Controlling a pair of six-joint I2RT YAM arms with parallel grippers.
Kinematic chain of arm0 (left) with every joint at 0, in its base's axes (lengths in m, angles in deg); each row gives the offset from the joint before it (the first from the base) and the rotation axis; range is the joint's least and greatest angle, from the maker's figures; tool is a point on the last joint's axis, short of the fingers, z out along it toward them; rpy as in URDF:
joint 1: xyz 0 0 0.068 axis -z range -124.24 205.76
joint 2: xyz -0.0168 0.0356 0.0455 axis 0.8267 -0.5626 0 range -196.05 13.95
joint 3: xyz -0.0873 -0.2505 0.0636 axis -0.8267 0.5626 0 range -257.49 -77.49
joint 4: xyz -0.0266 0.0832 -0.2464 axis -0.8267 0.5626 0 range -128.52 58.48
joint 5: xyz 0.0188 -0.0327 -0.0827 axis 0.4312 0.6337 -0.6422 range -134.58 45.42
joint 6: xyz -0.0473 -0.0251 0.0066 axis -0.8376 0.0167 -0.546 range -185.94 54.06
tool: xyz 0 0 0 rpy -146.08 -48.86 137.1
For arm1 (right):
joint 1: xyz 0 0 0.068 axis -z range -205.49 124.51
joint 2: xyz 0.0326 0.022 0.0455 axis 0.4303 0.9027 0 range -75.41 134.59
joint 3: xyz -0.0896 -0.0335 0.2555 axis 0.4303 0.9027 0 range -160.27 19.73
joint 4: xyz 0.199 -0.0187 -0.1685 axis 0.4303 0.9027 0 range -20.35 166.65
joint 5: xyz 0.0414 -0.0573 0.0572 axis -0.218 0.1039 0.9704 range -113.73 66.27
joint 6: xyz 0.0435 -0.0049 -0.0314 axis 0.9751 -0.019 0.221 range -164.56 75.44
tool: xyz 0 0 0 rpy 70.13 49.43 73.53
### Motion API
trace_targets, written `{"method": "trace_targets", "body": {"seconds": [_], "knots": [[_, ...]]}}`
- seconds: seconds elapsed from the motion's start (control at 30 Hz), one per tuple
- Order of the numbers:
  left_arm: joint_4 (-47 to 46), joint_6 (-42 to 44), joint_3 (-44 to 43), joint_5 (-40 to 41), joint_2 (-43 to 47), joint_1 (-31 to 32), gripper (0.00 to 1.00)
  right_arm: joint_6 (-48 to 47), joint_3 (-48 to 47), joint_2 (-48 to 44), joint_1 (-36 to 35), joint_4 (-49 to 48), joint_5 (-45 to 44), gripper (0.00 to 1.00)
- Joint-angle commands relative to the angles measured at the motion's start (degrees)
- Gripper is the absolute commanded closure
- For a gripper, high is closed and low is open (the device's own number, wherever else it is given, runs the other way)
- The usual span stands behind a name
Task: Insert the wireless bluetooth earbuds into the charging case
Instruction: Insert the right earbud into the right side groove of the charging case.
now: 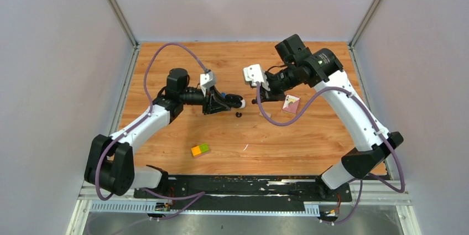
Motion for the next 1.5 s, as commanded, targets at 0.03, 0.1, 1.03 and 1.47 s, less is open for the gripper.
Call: {"method": "trace_targets", "body": {"seconds": [0.03, 0.1, 1.03, 1.47], "knots": [[20.7, 24.8, -6.2, -1.2, 1.0, 2.1, 1.00, 10.8, -7.6, 4.0, -4.9, 2.2, 1.0, 1.00], [22.4, 26.7, -6.7, -1.0, 1.0, 2.5, 1.00, 11.5, -7.8, 4.9, -6.0, 2.2, -0.3, 1.00], [-2.2, 4.1, -3.6, -2.5, 1.4, 3.7, 1.00, 19.6, -6.1, 11.1, -6.7, -5.5, -4.4, 1.00], [-2.6, 3.5, -3.4, -2.2, 1.0, 3.7, 1.00, 21.1, -8.1, 10.9, -6.6, -6.8, -4.8, 1.00]]}}
